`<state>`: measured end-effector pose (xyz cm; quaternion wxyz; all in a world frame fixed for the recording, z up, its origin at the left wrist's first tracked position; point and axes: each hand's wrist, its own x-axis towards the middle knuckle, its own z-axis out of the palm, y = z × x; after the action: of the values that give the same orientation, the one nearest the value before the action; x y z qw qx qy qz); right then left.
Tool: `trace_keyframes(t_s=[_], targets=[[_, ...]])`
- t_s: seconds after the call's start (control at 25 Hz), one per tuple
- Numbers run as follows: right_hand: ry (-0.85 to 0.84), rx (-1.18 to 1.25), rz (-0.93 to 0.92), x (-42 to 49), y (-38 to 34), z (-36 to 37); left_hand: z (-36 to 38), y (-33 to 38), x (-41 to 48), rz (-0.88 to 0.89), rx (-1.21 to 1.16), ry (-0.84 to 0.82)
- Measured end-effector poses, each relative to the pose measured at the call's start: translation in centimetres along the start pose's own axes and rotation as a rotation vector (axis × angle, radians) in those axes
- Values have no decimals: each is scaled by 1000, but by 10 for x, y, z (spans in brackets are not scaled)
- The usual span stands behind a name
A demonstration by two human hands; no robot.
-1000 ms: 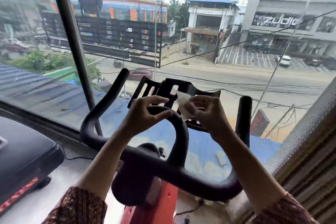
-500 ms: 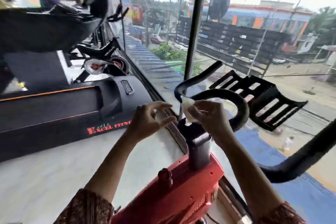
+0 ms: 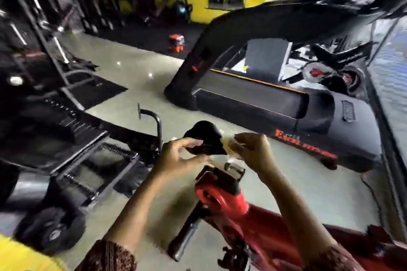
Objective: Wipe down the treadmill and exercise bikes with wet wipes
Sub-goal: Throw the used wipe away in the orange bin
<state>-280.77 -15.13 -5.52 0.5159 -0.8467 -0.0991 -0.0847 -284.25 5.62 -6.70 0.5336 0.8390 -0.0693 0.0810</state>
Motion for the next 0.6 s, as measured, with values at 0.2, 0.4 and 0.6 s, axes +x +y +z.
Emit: trace_keyframes(t_s=[0.2, 0.4, 0.6], targets=[[-273, -10, -177, 54, -60, 159, -133, -73, -12, -146, -28, 202], [-323, 41, -171, 117, -96, 277, -238, -130, 26, -162, 39, 260], [-325, -18, -121, 169, -92, 329, -282, -171, 77, -157, 24, 245]])
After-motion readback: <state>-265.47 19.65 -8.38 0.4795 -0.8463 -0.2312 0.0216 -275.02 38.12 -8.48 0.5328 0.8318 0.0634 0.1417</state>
